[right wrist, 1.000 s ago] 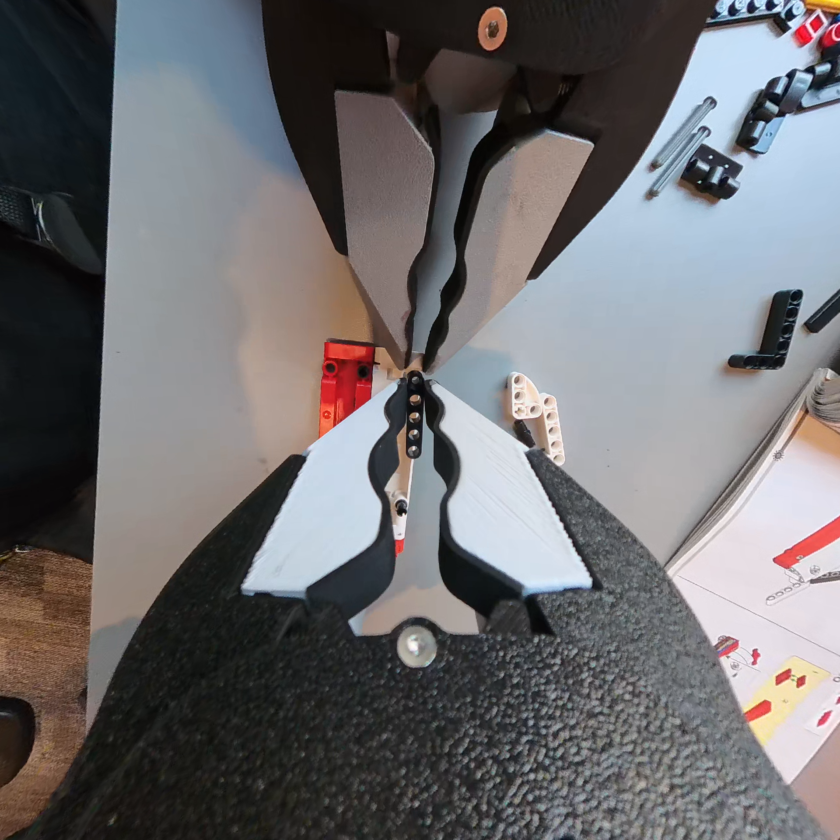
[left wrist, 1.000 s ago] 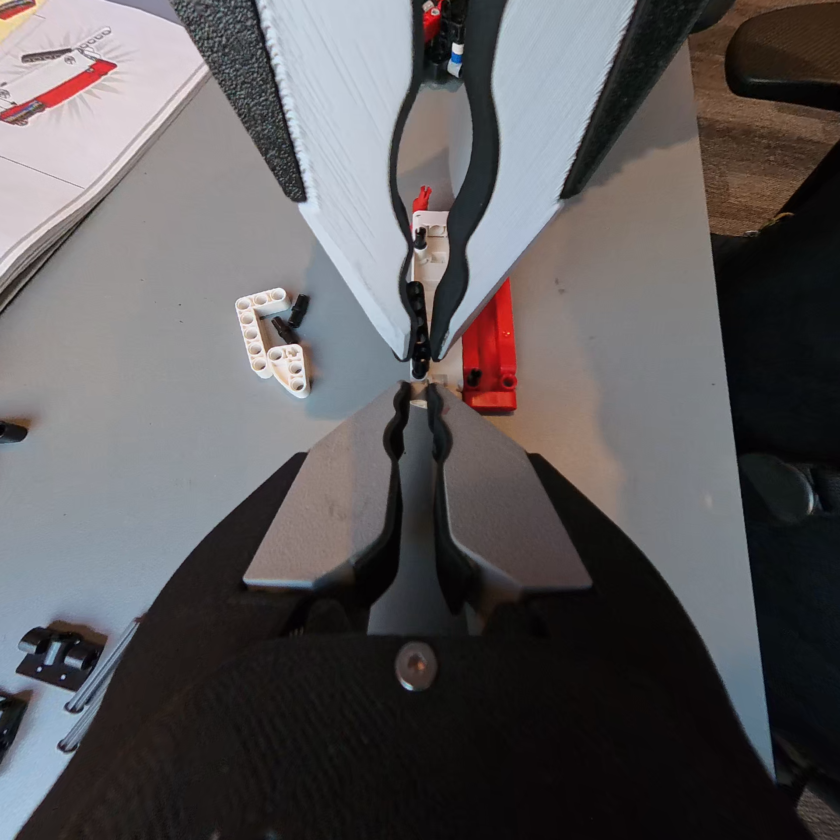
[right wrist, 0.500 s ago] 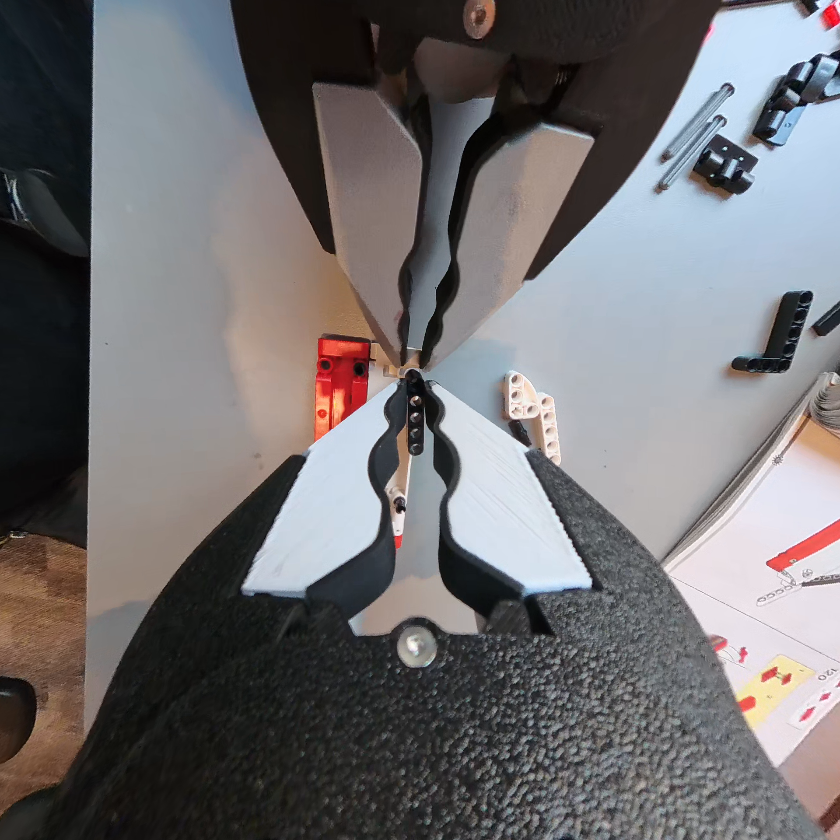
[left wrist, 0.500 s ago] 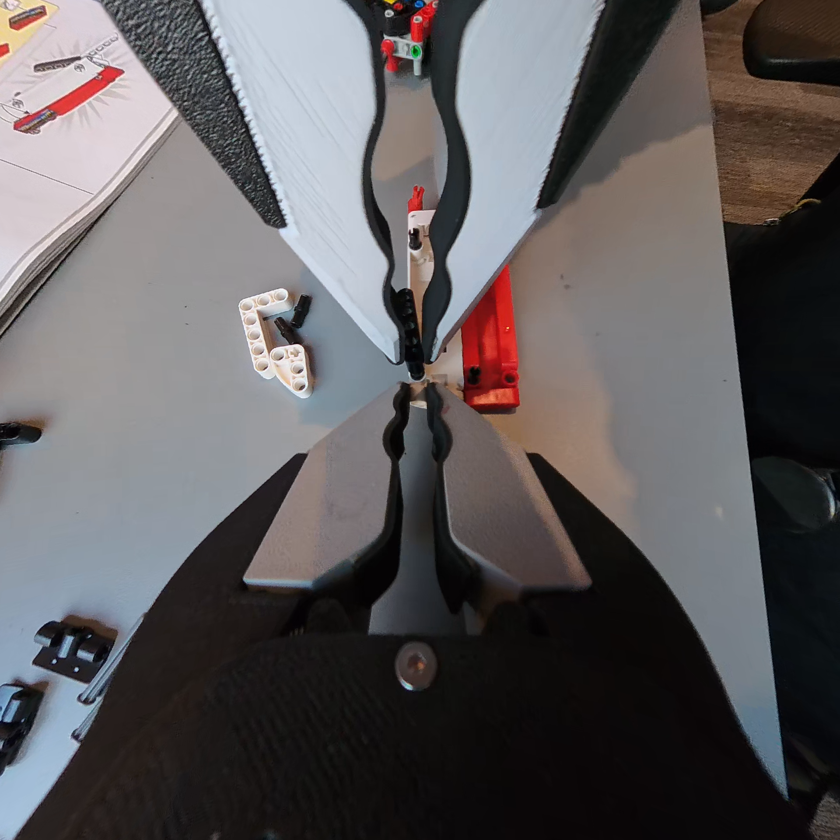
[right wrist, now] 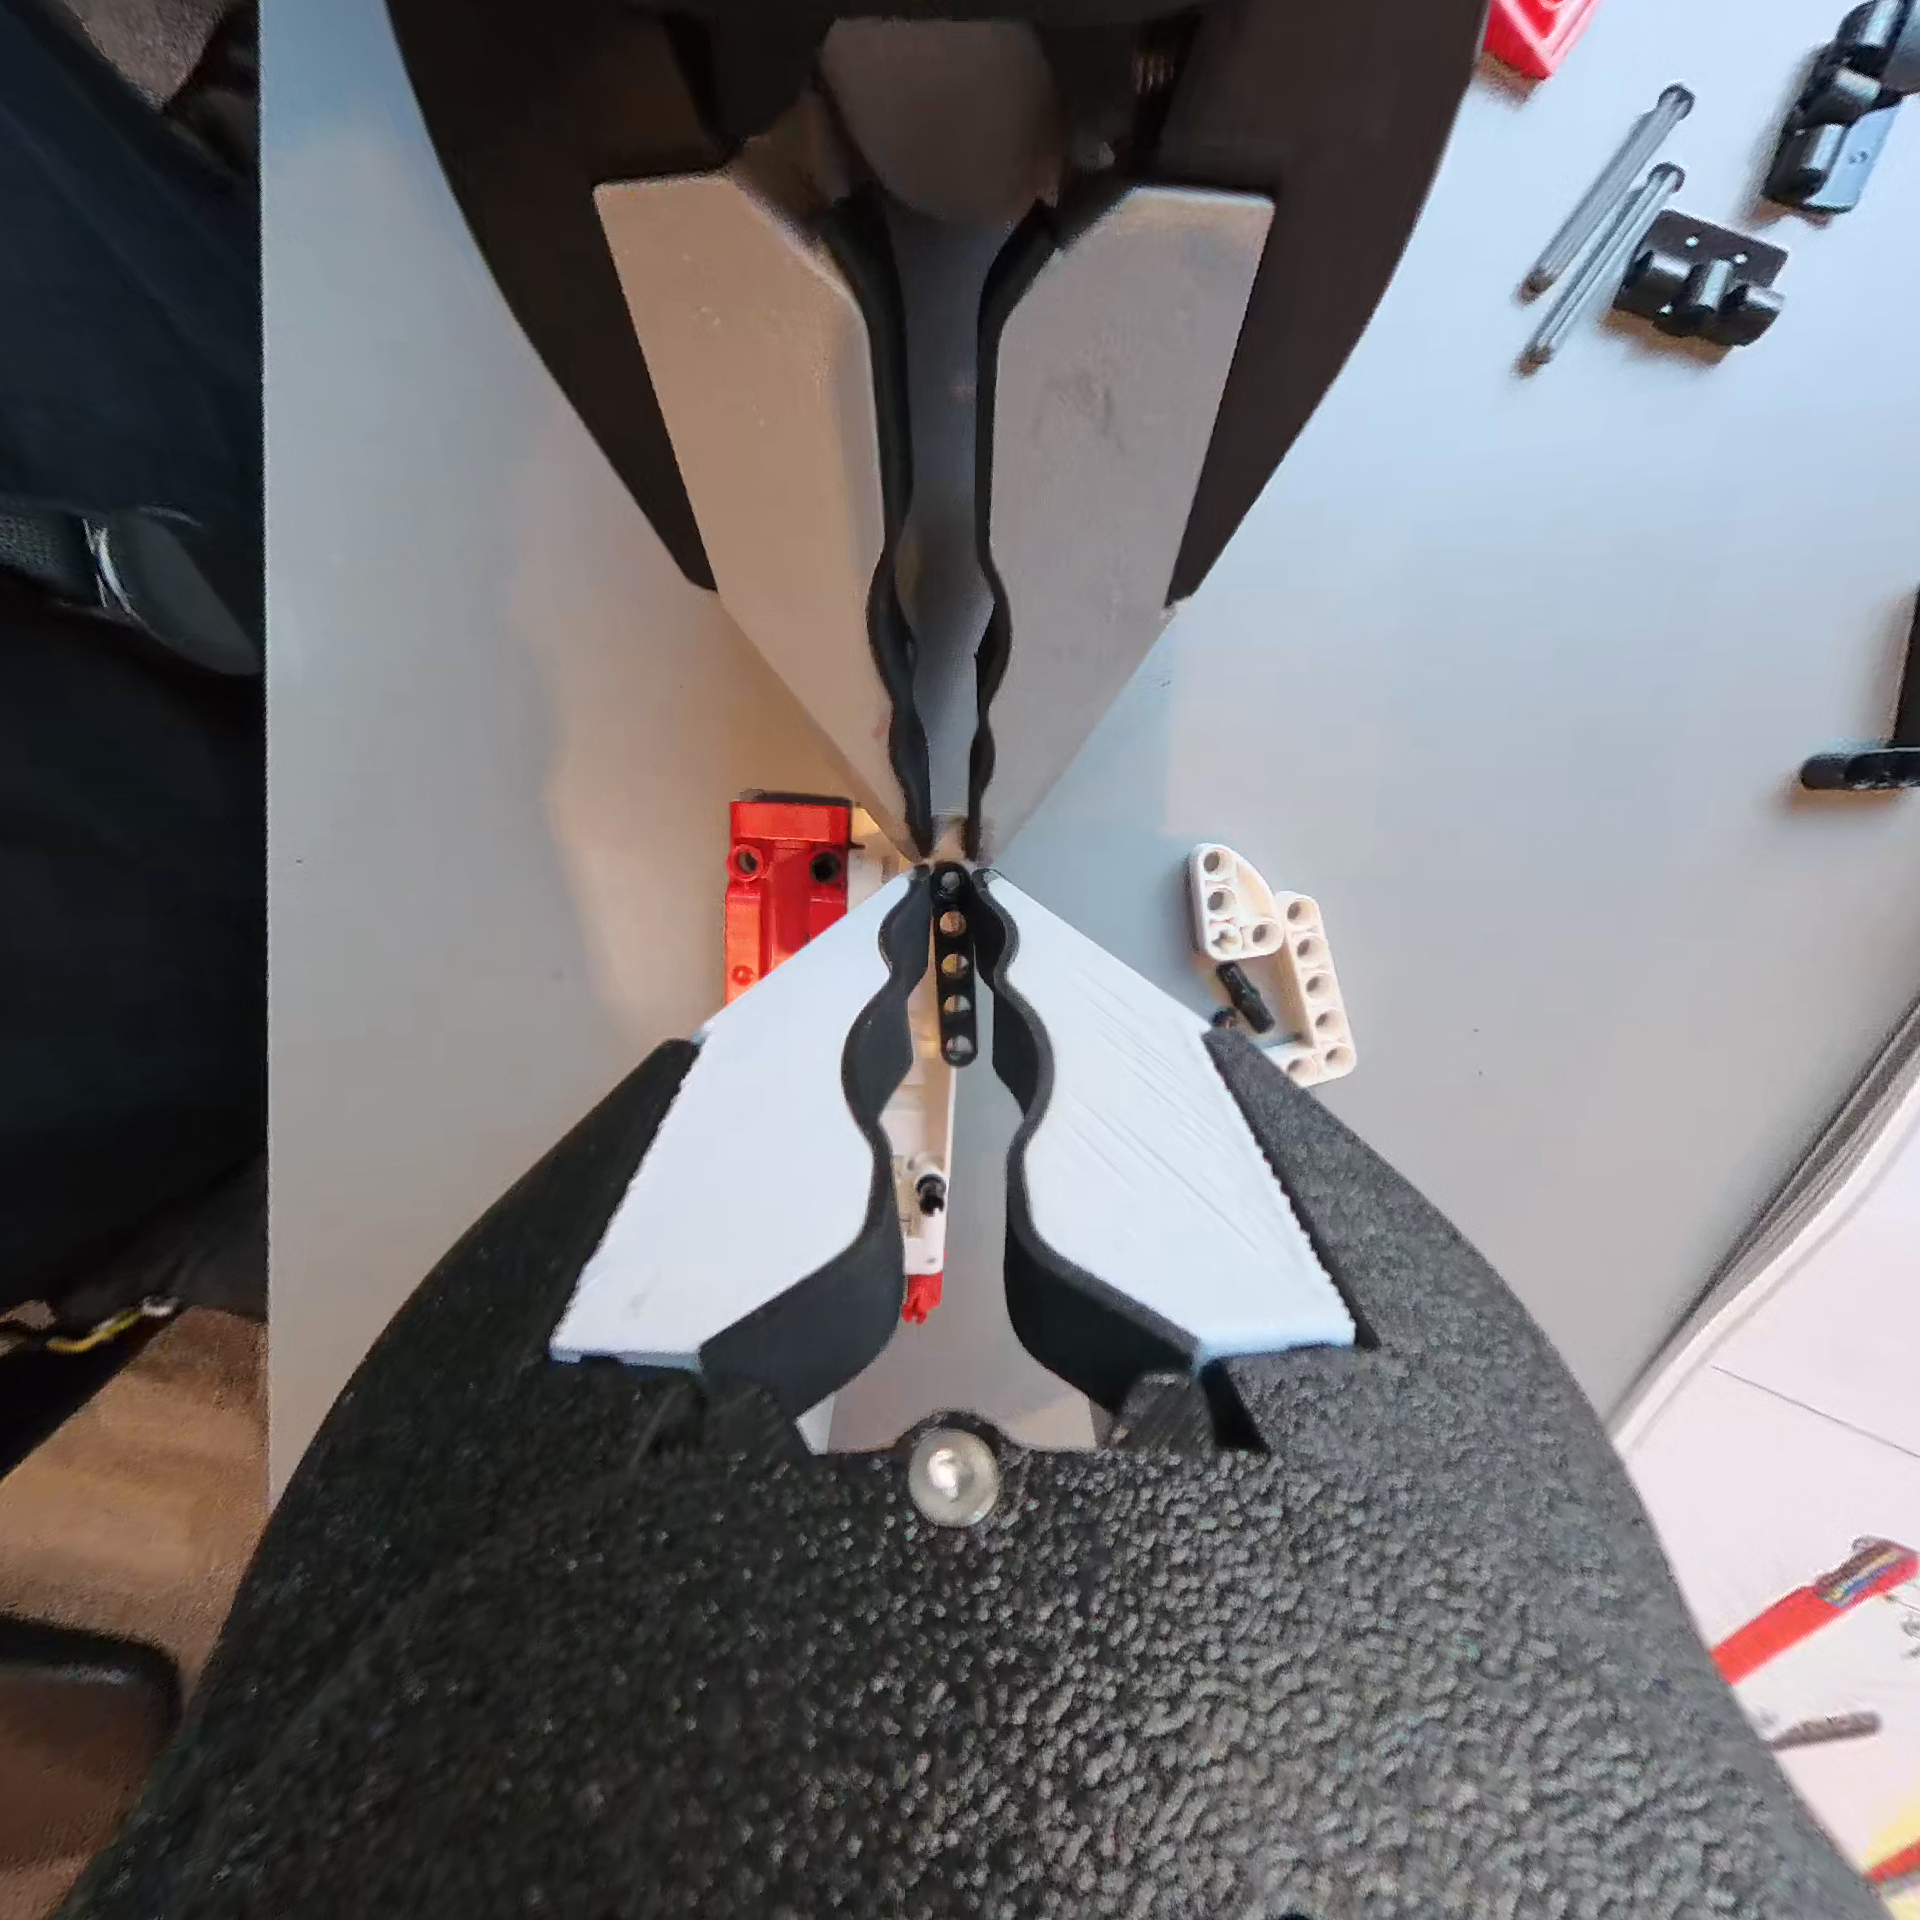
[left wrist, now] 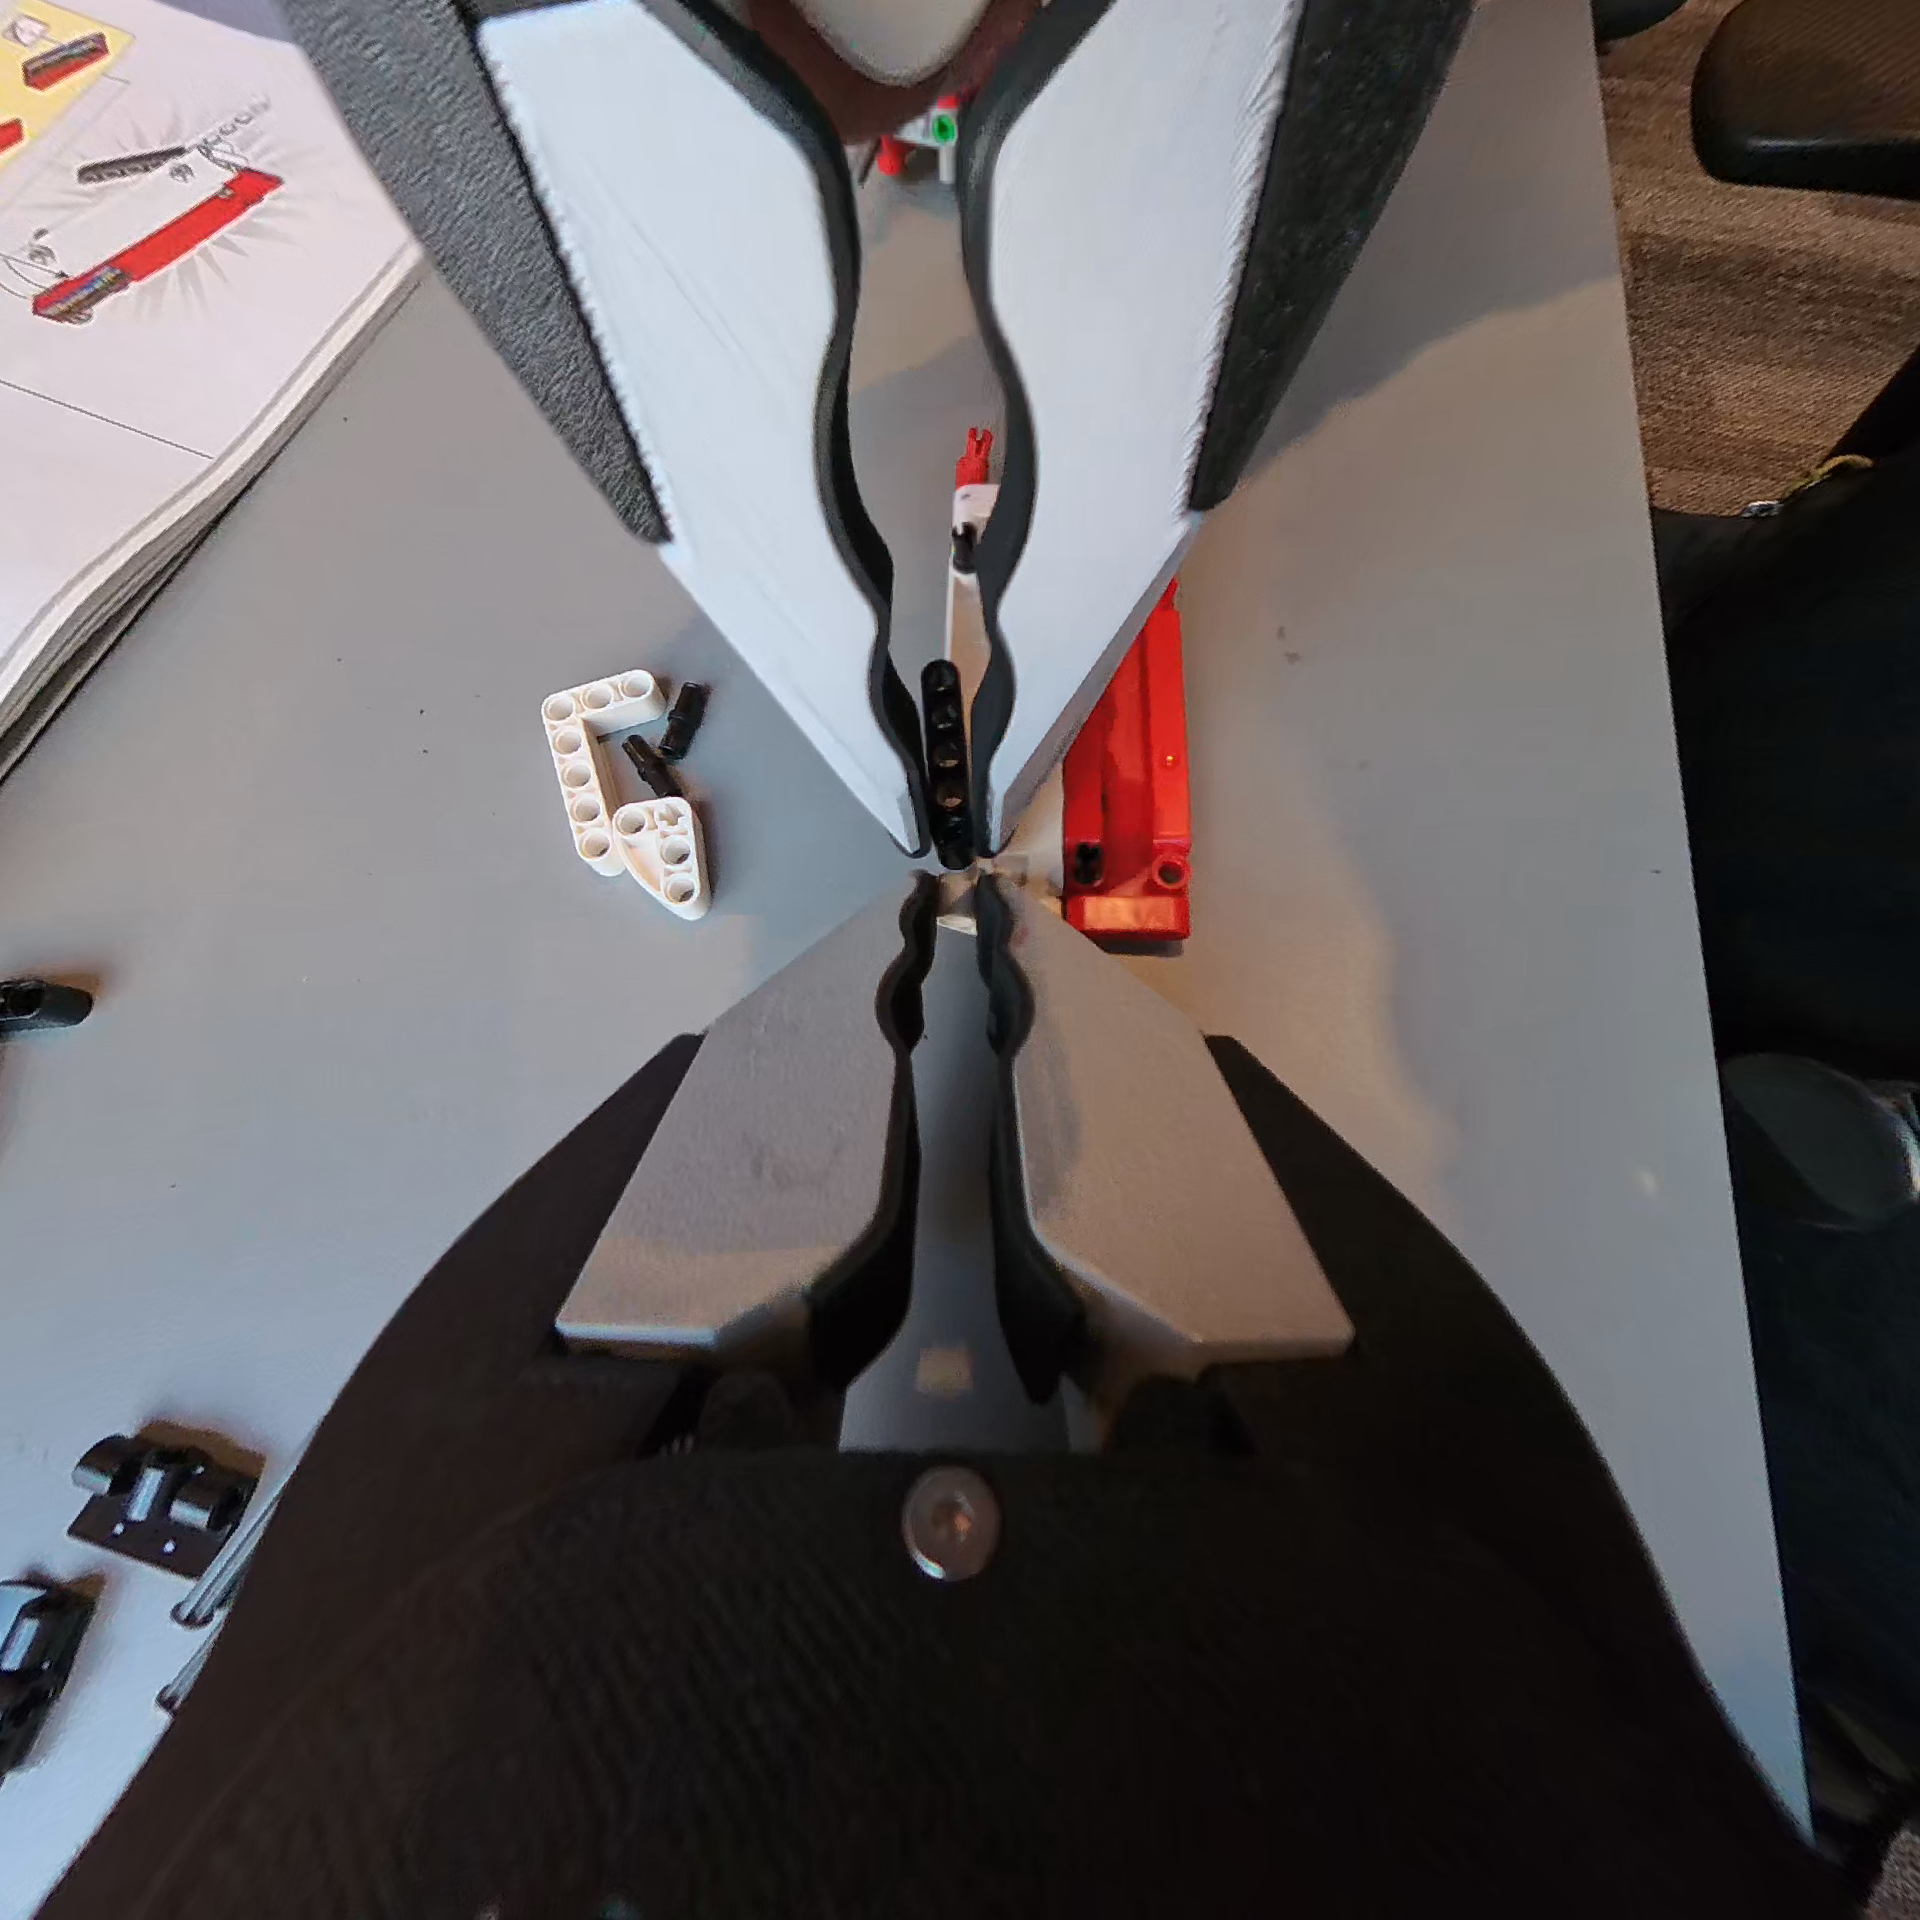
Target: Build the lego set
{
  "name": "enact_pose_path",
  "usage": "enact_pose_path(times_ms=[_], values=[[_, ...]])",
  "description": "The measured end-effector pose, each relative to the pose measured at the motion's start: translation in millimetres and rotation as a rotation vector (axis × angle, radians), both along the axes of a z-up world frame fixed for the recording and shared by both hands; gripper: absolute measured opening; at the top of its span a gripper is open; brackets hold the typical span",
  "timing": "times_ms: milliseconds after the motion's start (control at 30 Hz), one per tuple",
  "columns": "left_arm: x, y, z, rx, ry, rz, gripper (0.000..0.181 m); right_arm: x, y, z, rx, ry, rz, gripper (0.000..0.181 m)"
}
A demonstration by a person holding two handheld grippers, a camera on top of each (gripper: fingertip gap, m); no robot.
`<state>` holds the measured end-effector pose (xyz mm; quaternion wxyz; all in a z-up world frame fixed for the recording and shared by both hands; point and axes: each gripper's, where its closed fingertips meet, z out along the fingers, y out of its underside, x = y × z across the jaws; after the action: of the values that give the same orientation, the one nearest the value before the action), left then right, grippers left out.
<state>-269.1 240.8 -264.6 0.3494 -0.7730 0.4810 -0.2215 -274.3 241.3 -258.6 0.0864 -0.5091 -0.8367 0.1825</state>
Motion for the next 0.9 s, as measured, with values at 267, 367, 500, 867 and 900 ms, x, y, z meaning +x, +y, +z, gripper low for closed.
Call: enact_pose_path(times_ms=[267,367,500,867,900], values=[[-0.4,0.8,0.3,-0.005,-0.004,0.006,0.004,4.4,5.3,20.1,-0.036,0.196,-0.129,0.008],[-1.7,2.5,0.7,0.0,-0.004,0.02,0.004,11.1,22.2,29.0,0.042,0.239,-0.19,0.009],[-0.9,1.1,0.9,-0.001,-0.006,0.01,0.004,28.6,41.1,47.2,0.002,0.356,-0.36,0.011],[-2.0,3.8,1.4,0.028,0.005,0.029,0.004,38.5,65.1,27.2,0.208,0.409,-0.518,0.014],[-2.3,4.3,1.3,0.033,0.009,0.033,0.006,37.8,67.3,28.3,0.224,0.418,-0.523,0.014]])
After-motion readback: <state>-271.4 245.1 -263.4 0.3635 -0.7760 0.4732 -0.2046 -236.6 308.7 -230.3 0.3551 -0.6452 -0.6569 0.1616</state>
